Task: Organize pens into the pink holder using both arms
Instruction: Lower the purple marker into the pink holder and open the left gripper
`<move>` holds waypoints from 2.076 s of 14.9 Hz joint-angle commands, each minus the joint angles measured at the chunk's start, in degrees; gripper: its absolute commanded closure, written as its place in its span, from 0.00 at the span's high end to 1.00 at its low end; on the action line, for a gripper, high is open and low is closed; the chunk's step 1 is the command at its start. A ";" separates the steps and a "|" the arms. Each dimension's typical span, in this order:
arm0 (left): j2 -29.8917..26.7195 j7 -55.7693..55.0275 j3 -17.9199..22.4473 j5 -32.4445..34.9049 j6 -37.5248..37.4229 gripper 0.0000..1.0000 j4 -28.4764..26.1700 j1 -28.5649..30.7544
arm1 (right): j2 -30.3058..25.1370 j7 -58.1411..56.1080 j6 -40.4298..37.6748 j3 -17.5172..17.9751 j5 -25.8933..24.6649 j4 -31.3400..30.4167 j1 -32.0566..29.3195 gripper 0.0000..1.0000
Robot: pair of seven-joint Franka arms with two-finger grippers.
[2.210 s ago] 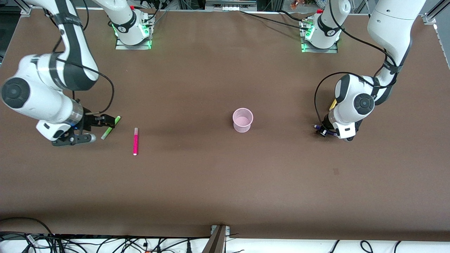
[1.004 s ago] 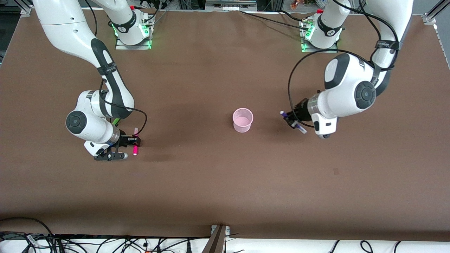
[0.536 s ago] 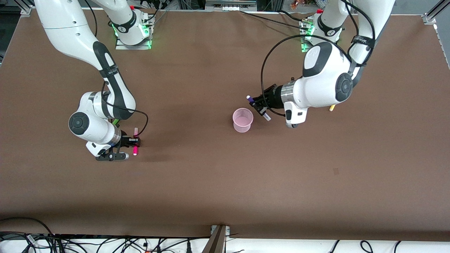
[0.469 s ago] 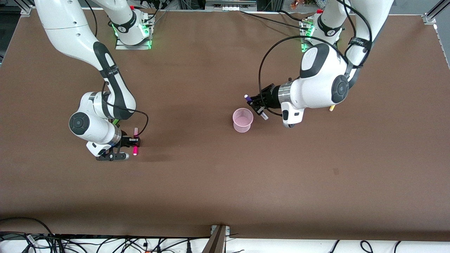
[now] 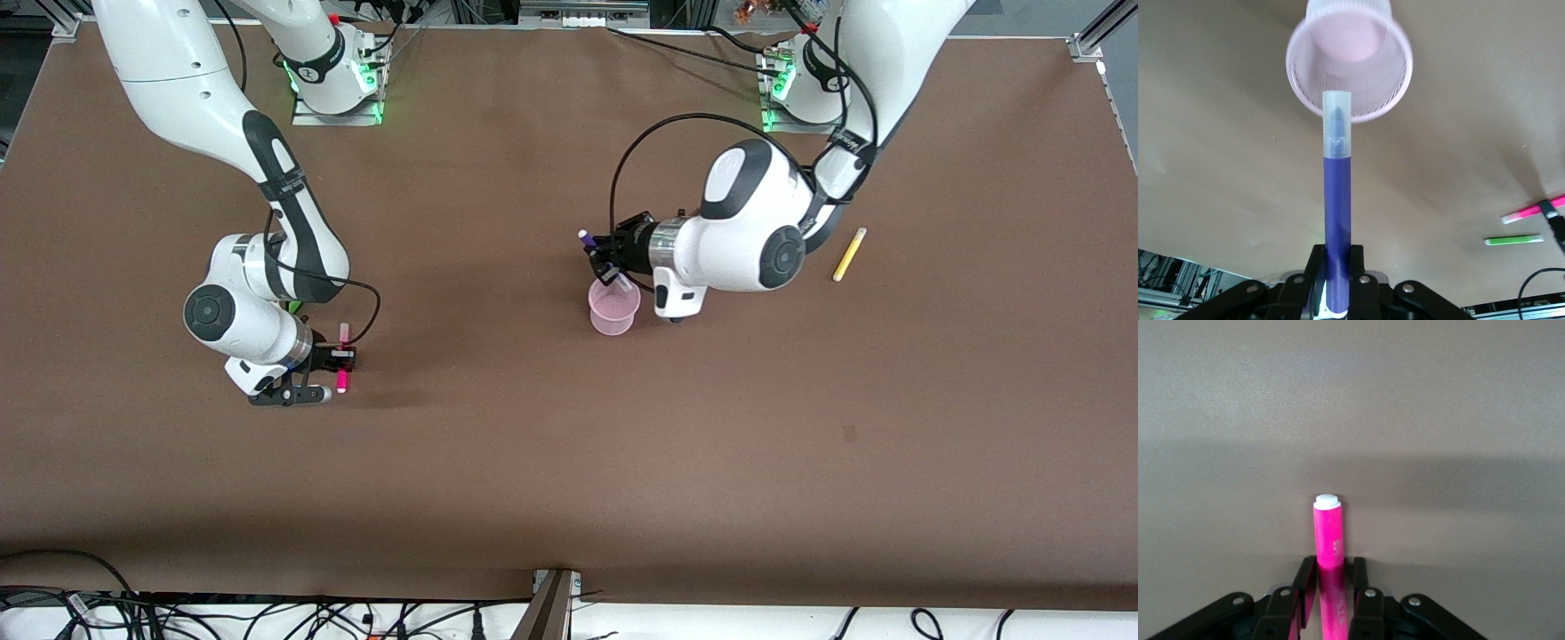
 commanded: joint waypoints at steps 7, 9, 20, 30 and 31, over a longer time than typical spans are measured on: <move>5.59 2.18 0.45 -0.45 0.08 0.00 3.74 -1.67 | -0.83 -1.02 0.76 -0.12 0.85 -0.41 0.21 0.00; 6.74 2.36 0.45 -0.36 0.43 0.00 4.09 -1.75 | -0.83 -1.02 0.76 -0.12 0.68 -0.32 0.21 0.00; 8.06 6.31 1.76 0.87 0.34 0.03 4.36 -0.96 | -1.00 -0.15 0.76 -0.03 0.85 0.38 1.53 0.00; 6.31 5.61 2.29 3.58 -2.37 1.00 4.97 0.17 | -12.76 -1.99 -5.46 -0.20 -0.03 0.47 1.44 0.00; 5.08 5.61 2.56 4.90 -4.30 1.00 5.23 0.79 | -14.96 -2.69 -7.92 -0.20 -0.03 0.47 1.53 0.00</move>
